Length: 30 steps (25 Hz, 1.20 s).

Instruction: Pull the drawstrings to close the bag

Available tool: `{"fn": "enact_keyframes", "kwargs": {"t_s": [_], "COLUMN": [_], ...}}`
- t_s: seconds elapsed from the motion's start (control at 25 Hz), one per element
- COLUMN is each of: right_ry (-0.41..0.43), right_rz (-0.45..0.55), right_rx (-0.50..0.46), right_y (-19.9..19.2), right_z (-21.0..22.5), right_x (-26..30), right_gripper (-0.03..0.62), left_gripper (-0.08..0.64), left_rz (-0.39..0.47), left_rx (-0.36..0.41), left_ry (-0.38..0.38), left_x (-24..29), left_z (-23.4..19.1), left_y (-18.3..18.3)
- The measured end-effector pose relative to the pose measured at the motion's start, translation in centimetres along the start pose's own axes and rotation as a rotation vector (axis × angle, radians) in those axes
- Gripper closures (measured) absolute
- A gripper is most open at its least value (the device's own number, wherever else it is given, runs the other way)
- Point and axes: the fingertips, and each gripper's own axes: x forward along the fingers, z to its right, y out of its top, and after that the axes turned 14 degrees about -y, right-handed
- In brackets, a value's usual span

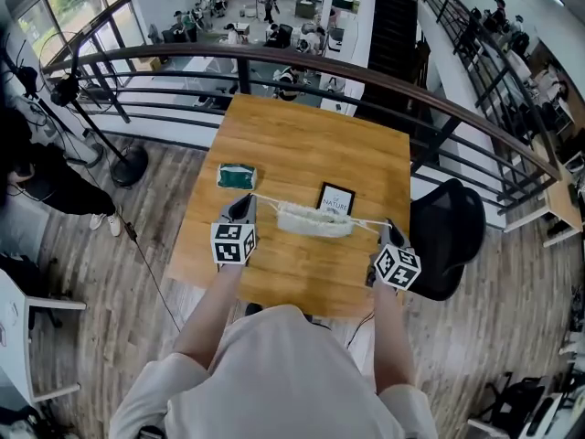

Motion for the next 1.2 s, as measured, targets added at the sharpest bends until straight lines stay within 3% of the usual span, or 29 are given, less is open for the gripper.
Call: {"fn": "enact_keyframes", "kwargs": {"t_s": [0.12, 0.52, 1.2], "right_ry": [-0.001, -0.04, -0.062], "right_rz": [0.011, 0.006, 0.003], "right_rx": [-0.038, 0.017, 0.049], "right_y": [0.2, 0.7, 0.5], "right_z": [0.1, 2.7, 4.9], "right_x": [-0.1, 0.0, -0.1], "right_gripper": [0.592, 0.592, 0.592], "left_gripper": [0.568, 0.566, 0.566], "left_rz": [-0.003, 0.005, 0.018], "left_rx": [0.006, -0.084, -0.148], "left_ry": [-0.003, 0.018, 0.138], "left_x": [-0.1, -1.1, -3.2], "left_z": [-0.3, -1.8, -5.0], "left_y": [-0.3, -0.9, -1.5]}}
